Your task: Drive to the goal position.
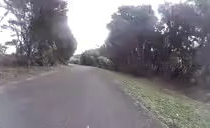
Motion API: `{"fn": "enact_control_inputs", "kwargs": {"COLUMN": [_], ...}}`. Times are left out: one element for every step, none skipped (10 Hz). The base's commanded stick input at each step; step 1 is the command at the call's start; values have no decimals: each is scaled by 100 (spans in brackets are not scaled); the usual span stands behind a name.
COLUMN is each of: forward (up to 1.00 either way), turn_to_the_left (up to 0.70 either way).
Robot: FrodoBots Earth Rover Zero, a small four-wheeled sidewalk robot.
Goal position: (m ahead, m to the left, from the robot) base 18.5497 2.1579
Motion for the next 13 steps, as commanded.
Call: {"fn": "enact_control_inputs", "kwargs": {"forward": [100,100,100,100,100,100,100,100,100,100,100,100,100], "turn_to_the_left": [18,30,1,7,8,0,0,3,9,8,16,39,21]}}
